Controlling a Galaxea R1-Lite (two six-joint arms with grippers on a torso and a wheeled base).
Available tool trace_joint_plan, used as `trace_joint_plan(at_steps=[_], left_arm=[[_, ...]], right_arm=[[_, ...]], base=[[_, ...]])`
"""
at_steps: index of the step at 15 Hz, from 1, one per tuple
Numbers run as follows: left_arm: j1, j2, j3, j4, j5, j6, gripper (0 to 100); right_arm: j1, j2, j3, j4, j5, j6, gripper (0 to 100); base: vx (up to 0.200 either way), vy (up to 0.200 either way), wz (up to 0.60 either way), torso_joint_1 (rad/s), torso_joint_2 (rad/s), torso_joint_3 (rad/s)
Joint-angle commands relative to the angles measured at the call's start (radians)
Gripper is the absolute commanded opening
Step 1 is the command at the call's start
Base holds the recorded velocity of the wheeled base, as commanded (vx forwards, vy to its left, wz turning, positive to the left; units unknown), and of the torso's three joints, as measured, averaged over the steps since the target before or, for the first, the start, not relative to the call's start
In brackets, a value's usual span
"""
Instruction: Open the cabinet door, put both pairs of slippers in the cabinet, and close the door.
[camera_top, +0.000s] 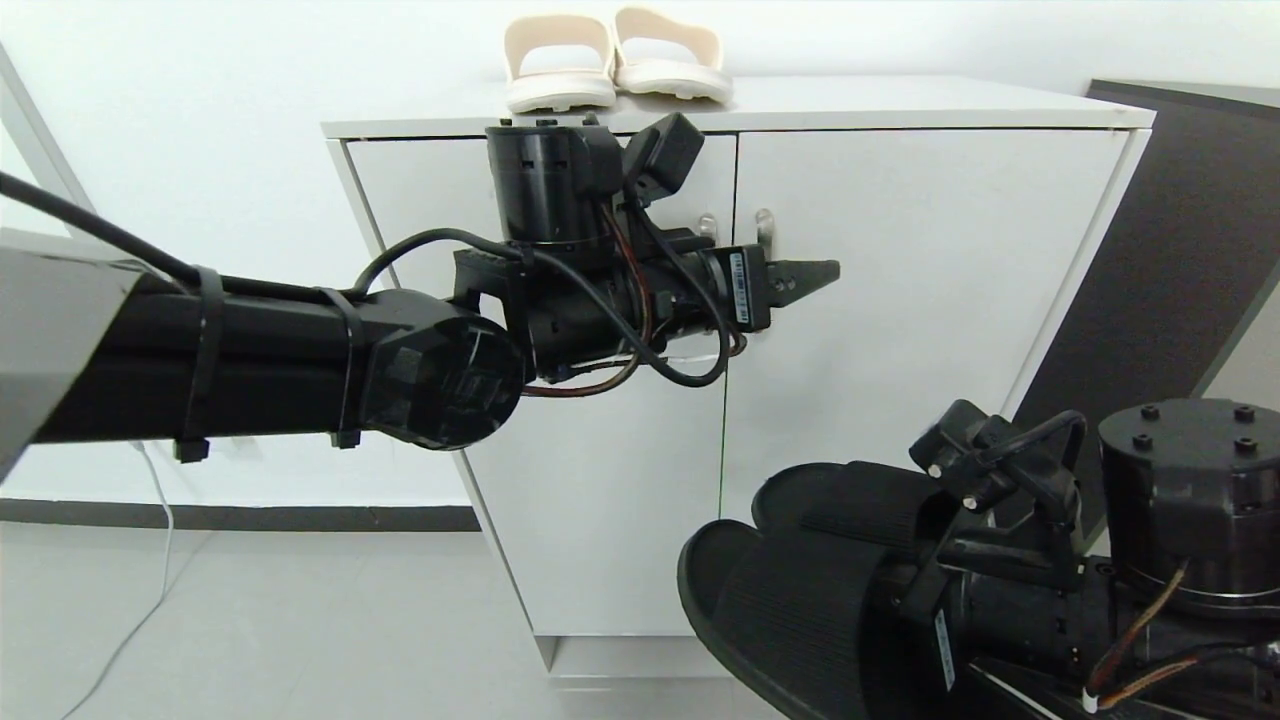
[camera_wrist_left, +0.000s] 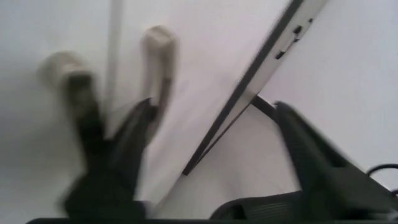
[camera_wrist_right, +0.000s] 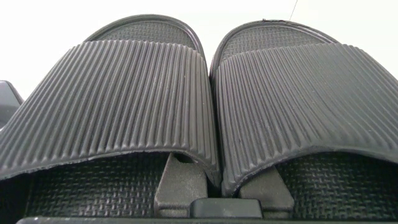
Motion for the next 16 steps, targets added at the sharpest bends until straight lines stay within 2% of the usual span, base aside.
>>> trace_joint_plan(at_steps=[1, 5, 6, 10, 12, 16], left_arm=[[-0.002, -0.008, 0.005, -0.002, -0.004, 0.0, 0], [-0.031, -0.072, 0.091, -0.006, -0.006, 0.0, 0], [-0.057, -0.112, 0.14, -0.009, -0.007, 0.0, 0], [-0.1, -0.164, 0.197, -0.011, -0.004, 0.0, 0], [-0.1, -0.178, 0.212, -0.012, -0.003, 0.0, 0], [-0.088, -0.274, 0.31, -0.008, -0.006, -0.003, 0]], right_arm=[[0.0, 0.005, 0.0, 0.0, 0.004, 0.0, 0], [-0.007, -0.006, 0.02, 0.0, 0.087, 0.001, 0], [-0.007, -0.012, 0.04, 0.0, 0.134, -0.003, 0], [-0.004, -0.069, 0.086, 0.0, 0.242, -0.037, 0], [-0.004, -0.094, 0.095, 0.002, 0.263, -0.04, 0], [-0.003, -0.098, 0.095, 0.003, 0.263, -0.04, 0]], base=[[0.0, 0.0, 0.0, 0.0, 0.0, 0.0], [0.0, 0.0, 0.0, 0.0, 0.0, 0.0], [0.0, 0.0, 0.0, 0.0, 0.0, 0.0], [0.0, 0.0, 0.0, 0.0, 0.0, 0.0], [0.0, 0.0, 0.0, 0.0, 0.0, 0.0], [0.0, 0.0, 0.0, 0.0, 0.0, 0.0]])
